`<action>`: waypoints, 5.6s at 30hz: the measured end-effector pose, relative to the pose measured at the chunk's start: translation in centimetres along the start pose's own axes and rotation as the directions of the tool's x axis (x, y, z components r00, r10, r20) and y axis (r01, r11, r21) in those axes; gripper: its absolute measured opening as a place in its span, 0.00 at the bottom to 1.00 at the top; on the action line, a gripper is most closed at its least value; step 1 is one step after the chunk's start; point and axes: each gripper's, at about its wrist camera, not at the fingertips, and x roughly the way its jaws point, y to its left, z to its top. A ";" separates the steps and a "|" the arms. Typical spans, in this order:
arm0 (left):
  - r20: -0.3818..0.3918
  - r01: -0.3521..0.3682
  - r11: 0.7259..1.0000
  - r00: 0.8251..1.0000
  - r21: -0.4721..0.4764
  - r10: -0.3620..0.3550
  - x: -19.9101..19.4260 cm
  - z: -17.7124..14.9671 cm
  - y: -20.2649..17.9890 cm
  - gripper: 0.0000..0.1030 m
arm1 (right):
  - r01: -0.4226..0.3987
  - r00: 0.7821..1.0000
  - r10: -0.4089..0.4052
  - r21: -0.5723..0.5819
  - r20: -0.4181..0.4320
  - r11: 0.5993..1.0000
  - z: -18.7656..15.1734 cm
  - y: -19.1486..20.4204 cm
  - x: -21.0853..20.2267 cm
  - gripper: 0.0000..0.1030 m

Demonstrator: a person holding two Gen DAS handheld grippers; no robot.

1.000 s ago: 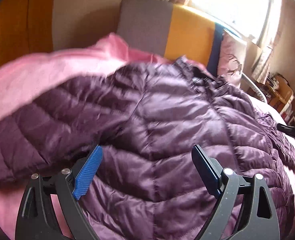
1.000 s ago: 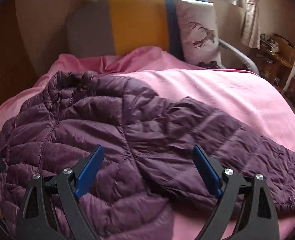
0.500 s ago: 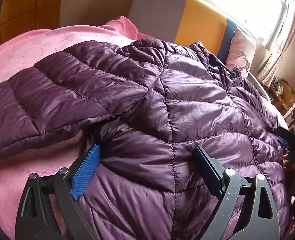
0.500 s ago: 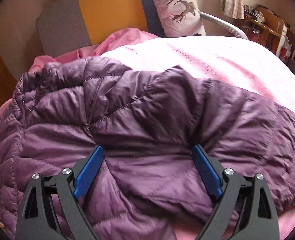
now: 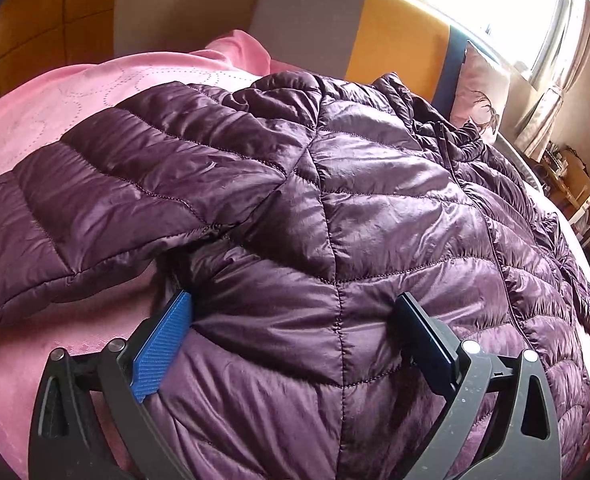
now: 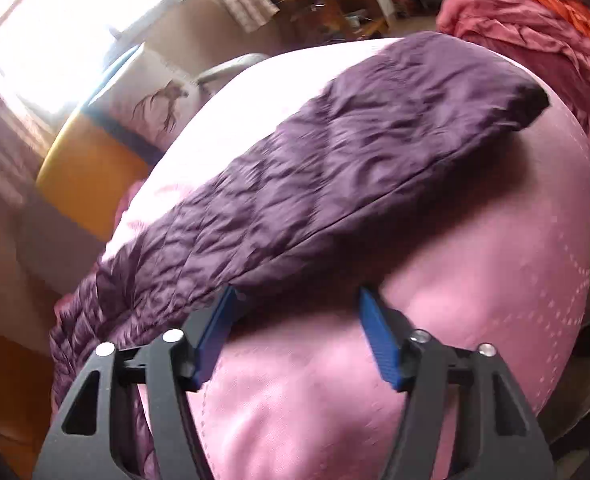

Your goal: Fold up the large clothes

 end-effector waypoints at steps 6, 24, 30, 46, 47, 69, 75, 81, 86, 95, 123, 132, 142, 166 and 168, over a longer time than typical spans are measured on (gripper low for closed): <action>-0.004 -0.007 1.000 1.000 0.006 0.007 0.2 0.0 -0.2 0.96 | 0.039 0.997 -0.049 0.169 0.052 0.985 5.9 -3.0 0.3 0.29; -0.009 0.021 1.000 1.000 -0.014 -0.021 0.0 0.1 0.2 0.96 | -0.405 0.913 0.293 -0.702 -0.283 0.586 -15.8 33.0 1.7 0.11; -0.013 0.061 0.997 0.998 -0.049 -0.062 -0.9 0.5 0.9 0.95 | -0.470 0.882 0.226 -0.744 -0.413 0.475 -25.1 36.4 4.7 0.38; -0.010 0.332 0.930 0.941 -0.161 -0.337 1.5 7.3 -3.6 0.92 | -0.545 0.808 0.392 -0.304 -0.440 0.781 -15.4 20.7 4.0 0.89; -0.025 0.340 0.926 0.937 -0.164 -0.348 2.3 7.5 -4.1 0.80 | -0.537 0.810 0.402 -0.264 -0.426 0.801 -14.7 19.8 4.4 0.89; -0.002 0.205 0.969 0.978 -0.135 -0.207 0.9 4.6 -0.4 0.06 | -0.459 0.882 0.439 -0.101 -0.173 0.882 -7.7 15.8 4.0 0.84; 0.024 0.224 0.972 0.974 -0.071 -0.223 0.1 4.9 -1.7 0.06 | -0.442 0.897 0.397 -0.437 -0.196 0.783 -10.1 23.2 2.1 0.84; 0.080 0.186 0.982 0.980 -0.015 -0.184 -0.9 5.8 -2.5 0.06 | -0.270 0.963 0.207 -0.582 -0.173 0.767 -11.2 28.4 9.7 0.84; 0.047 0.128 0.992 0.991 0.020 -0.129 1.1 5.2 -2.5 0.06 | -0.163 0.983 0.077 -0.603 -0.167 0.781 -11.4 26.6 15.6 0.85; 0.021 0.112 0.991 0.994 -0.070 -0.111 2.2 4.5 -1.0 0.22 | -0.072 0.996 0.007 -0.707 -0.094 0.703 -13.4 27.3 16.6 0.95; 0.033 0.124 0.992 0.992 -0.016 -0.124 3.9 6.3 -4.6 0.57 | -0.009 0.998 -0.036 -0.739 -0.045 0.674 -14.2 27.7 16.3 0.98; 0.153 0.076 0.933 0.988 -0.352 -0.023 -5.8 -0.1 6.6 0.71 | -0.149 0.989 0.100 -0.702 -0.110 0.696 -15.0 27.5 9.1 0.98; 0.155 -0.051 0.647 0.954 -0.761 0.258 -14.1 -8.9 24.1 0.71 | -0.315 0.948 0.188 -0.836 -0.257 0.448 -26.7 25.1 2.0 0.98; 0.388 0.314 0.949 0.871 0.033 -0.302 -14.3 3.8 -0.7 0.26 | -0.457 0.888 0.248 -0.674 -0.388 0.580 -25.7 22.7 2.9 0.98; 0.310 0.344 0.933 0.880 0.108 -0.361 -12.1 3.0 -4.1 0.63 | -0.472 0.880 0.273 -0.647 -0.389 0.599 -24.7 22.3 2.3 0.97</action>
